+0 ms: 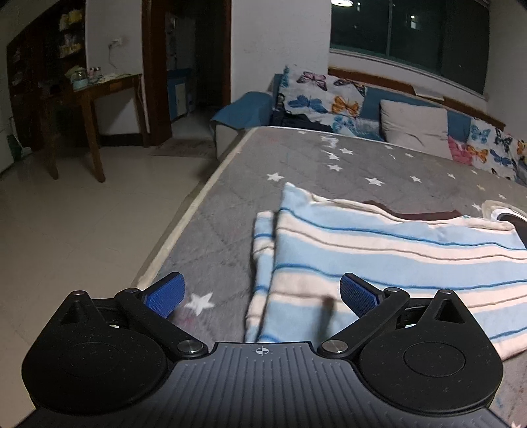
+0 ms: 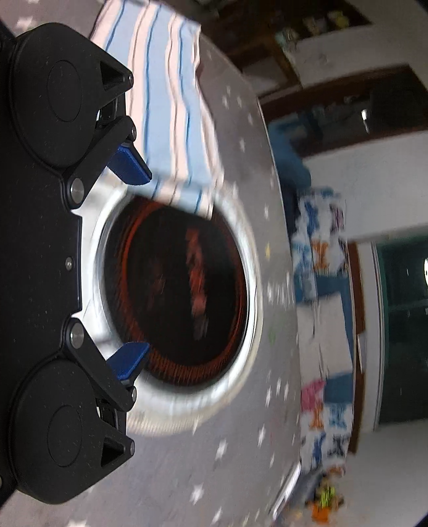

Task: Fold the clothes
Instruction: 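Move both tools down to the folded edge of the striped shirt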

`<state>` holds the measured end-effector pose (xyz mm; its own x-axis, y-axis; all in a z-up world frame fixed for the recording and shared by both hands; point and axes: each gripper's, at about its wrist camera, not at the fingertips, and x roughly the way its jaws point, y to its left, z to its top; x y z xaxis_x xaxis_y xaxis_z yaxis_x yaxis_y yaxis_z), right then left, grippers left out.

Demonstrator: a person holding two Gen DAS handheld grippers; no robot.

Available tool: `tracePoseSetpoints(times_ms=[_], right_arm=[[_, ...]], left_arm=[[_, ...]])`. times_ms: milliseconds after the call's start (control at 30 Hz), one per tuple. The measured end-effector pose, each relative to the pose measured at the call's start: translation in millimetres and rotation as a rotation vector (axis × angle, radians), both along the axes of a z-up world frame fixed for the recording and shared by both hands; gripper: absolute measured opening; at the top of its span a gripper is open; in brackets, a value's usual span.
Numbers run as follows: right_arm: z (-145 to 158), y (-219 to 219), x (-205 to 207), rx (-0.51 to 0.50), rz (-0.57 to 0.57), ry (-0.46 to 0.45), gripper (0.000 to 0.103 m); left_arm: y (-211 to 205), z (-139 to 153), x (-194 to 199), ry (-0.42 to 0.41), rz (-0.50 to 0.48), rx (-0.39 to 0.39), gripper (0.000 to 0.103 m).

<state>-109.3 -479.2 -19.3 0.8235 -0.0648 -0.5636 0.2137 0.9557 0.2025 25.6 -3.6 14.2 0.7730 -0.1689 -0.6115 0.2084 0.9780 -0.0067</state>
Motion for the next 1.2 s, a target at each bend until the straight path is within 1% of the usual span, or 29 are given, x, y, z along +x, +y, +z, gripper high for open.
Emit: tracePoseSetpoints(times_ms=[100, 200, 267, 367, 433, 600, 667, 733, 800, 833, 900, 1000, 1033, 1067, 1100, 1167, 1200], right_arm=[[4, 16, 23, 0.028, 0.082, 0.0, 0.095], [6, 31, 44, 0.015, 0.136, 0.006, 0.092], [6, 38, 59, 0.015, 0.161, 0.017, 0.084], [4, 42, 74, 0.012, 0.167, 0.036, 0.081], [2, 43, 84, 0.007, 0.164, 0.049, 0.081], [-5, 38, 88, 0.017, 0.147, 0.07, 0.08], [-12, 39, 90, 0.027, 0.154, 0.082, 0.077], [-14, 43, 90, 0.01, 0.166, 0.081, 0.075], [-14, 45, 90, 0.003, 0.174, 0.079, 0.068], [-13, 46, 91, 0.003, 0.178, 0.08, 0.059], [-11, 50, 93, 0.0, 0.191, 0.087, 0.056], [-10, 51, 95, 0.007, 0.196, 0.091, 0.05], [-9, 51, 96, 0.009, 0.198, 0.092, 0.044], [-9, 52, 96, 0.007, 0.201, 0.092, 0.038], [-8, 54, 96, 0.0, 0.208, 0.09, 0.035], [-5, 60, 95, -0.024, 0.217, 0.086, 0.024], [-3, 62, 94, -0.038, 0.219, 0.079, 0.021]], left_arm=[[-6, 1, 4, 0.005, -0.012, 0.01, 0.102], [-11, 0, 8, 0.01, -0.028, 0.02, 0.102], [-13, -2, 13, 0.015, -0.03, 0.032, 0.102], [-15, -5, 21, 0.028, -0.033, 0.04, 0.102], [-14, -7, 25, 0.04, -0.039, 0.031, 0.102], [-12, -10, 36, 0.073, -0.045, 0.001, 0.102], [-11, -11, 38, 0.067, -0.039, -0.004, 0.102], [-10, -12, 42, 0.071, -0.039, -0.007, 0.102], [-10, -12, 46, 0.076, -0.033, -0.003, 0.102], [-10, -13, 48, 0.081, -0.033, -0.007, 0.102], [-9, -17, 53, 0.111, -0.04, -0.031, 0.102], [-11, -17, 56, 0.114, -0.053, -0.047, 0.099], [-14, -17, 56, 0.11, -0.069, -0.052, 0.094], [-16, -17, 55, 0.106, -0.082, -0.051, 0.083], [-21, -16, 54, 0.101, -0.108, -0.045, 0.077], [-28, -13, 52, 0.1, -0.139, -0.037, 0.053], [-30, -12, 52, 0.105, -0.139, -0.038, 0.049]])
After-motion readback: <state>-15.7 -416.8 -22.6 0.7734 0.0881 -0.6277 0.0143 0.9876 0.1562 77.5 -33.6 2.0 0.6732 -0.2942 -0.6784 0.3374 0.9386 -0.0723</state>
